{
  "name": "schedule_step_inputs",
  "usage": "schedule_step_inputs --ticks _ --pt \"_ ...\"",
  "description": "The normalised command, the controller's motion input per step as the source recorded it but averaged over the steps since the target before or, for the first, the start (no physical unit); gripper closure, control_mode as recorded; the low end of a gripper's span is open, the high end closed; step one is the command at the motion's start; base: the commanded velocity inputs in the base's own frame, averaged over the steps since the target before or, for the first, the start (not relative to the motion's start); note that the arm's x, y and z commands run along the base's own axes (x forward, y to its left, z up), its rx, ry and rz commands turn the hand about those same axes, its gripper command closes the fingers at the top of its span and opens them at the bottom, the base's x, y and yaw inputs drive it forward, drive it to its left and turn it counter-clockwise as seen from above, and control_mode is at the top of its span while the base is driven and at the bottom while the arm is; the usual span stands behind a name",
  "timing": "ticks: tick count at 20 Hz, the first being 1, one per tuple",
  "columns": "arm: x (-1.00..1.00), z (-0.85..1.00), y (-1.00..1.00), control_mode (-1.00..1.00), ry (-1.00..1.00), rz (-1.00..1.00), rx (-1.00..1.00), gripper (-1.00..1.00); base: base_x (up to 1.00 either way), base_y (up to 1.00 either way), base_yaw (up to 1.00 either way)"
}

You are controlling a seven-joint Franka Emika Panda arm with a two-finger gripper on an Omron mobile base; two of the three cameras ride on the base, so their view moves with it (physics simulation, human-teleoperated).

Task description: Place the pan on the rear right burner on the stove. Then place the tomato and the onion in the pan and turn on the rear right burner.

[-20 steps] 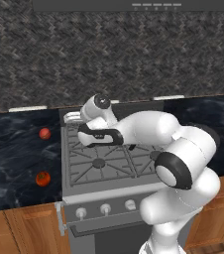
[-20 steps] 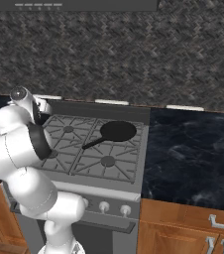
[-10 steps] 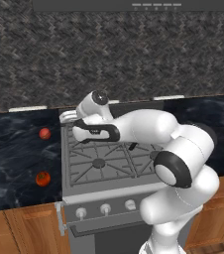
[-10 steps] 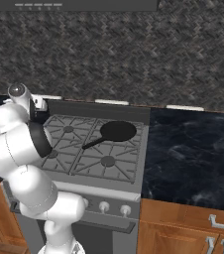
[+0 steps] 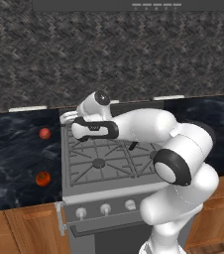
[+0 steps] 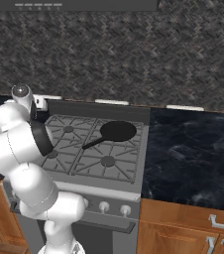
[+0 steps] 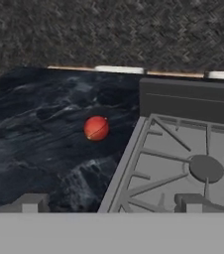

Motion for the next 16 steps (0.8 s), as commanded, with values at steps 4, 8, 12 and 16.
schedule_step_inputs --ticks 4,8,12,16 --pt "0.00 0.00 0.31 -1.00 0.00 -0.05 0.00 -1.00 0.00 0.00 0.00" --pt "0.00 0.00 0.26 -1.00 0.00 -0.11 0.00 -1.00 0.00 0.00 0.00" --pt "0.00 0.00 0.22 -1.00 0.00 -0.12 0.00 -1.00 0.00 0.00 0.00" --pt "0.00 0.00 0.17 -1.00 0.00 -0.06 0.00 -1.00 0.00 0.00 0.00"
